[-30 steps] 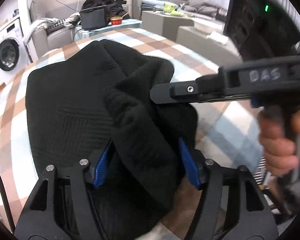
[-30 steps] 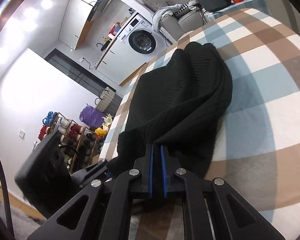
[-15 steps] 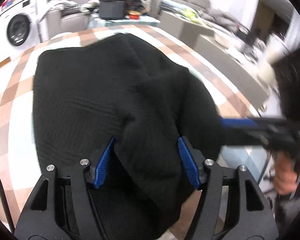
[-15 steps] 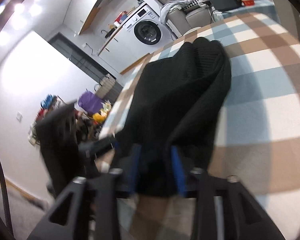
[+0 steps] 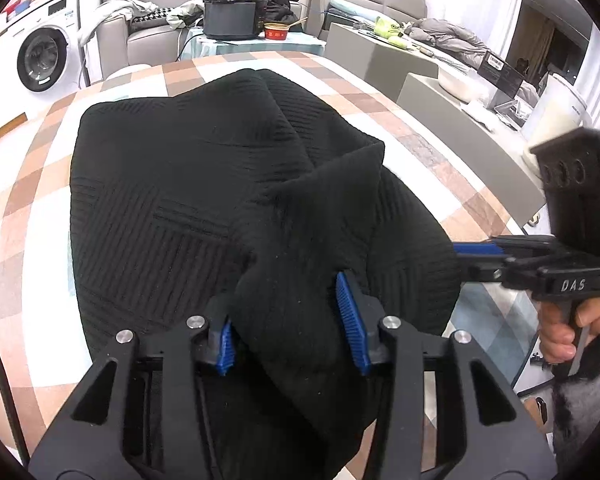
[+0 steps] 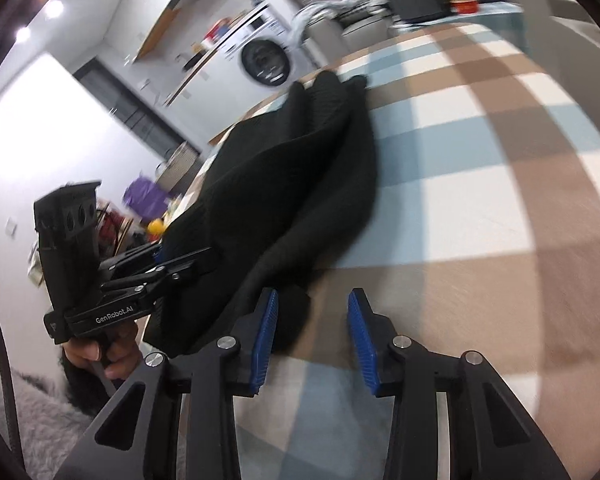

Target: Fold small clothes

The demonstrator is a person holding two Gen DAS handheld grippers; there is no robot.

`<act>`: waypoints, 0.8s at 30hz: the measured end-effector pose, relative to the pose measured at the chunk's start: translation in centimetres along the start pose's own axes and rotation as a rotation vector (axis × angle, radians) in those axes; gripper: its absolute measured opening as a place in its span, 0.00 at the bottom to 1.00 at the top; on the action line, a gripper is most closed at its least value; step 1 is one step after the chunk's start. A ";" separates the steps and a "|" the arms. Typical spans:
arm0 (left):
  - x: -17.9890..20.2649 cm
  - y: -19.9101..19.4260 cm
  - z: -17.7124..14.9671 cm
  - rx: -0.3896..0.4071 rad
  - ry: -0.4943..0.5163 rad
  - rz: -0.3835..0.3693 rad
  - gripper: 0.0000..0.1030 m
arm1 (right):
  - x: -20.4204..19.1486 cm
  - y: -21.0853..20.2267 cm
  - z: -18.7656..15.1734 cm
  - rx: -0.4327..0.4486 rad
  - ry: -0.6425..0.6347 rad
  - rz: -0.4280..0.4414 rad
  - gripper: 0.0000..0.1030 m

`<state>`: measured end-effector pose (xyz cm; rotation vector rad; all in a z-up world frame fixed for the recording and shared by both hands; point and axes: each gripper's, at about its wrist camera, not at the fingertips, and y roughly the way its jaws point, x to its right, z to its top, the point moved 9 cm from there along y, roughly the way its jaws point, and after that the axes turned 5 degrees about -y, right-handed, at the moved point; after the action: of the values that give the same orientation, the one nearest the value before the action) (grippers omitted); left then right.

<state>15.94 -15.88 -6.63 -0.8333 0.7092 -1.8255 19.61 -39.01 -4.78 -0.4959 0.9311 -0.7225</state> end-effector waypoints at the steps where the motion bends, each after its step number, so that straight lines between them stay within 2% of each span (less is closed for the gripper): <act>1: 0.0 0.0 0.0 0.000 0.000 0.000 0.40 | -0.4 0.5 0.2 -0.011 -0.010 0.012 0.37; 4: 0.0 0.1 0.1 -0.004 0.003 0.002 0.40 | -1.1 2.4 0.7 -0.056 -0.027 0.063 0.36; 5: -0.1 0.1 0.1 -0.006 0.003 0.001 0.40 | -1.4 2.8 0.9 -0.057 -0.030 0.098 0.21; 6: -0.2 0.2 0.1 -0.007 0.002 0.000 0.40 | -1.8 2.9 0.9 -0.055 -0.040 0.131 0.11; 7: -0.2 0.2 0.2 -0.007 0.002 0.000 0.40 | -2.2 2.9 1.1 -0.049 -0.059 0.143 0.10; 10: -0.3 0.2 0.1 -0.007 -0.002 -0.003 0.40 | -2.3 1.9 1.3 -0.015 -0.084 0.077 0.08; 13: -0.4 0.1 0.3 -0.002 -0.003 -0.006 0.40 | -1.5 -1.4 0.9 0.092 -0.055 -0.055 0.07; 14: -0.3 0.1 0.2 -0.004 -0.002 -0.009 0.40 | -0.8 -2.1 0.0 0.107 -0.022 -0.131 0.06; 18: 0.1 0.0 0.1 0.007 0.028 0.008 0.40 | 1.5 -2.1 -3.6 0.008 0.069 -0.290 0.00; 21: 0.4 -0.1 0.0 0.010 0.035 0.000 0.40 | 1.9 -3.6 -2.3 0.037 0.050 -0.294 0.00; 24: 0.5 -0.3 0.0 0.007 0.024 -0.005 0.40 | 2.1 -4.4 -1.4 0.103 0.112 -0.212 0.02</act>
<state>15.67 -16.21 -6.25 -0.8102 0.7157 -1.8440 17.73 -43.63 -3.72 -0.4712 0.9490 -0.9934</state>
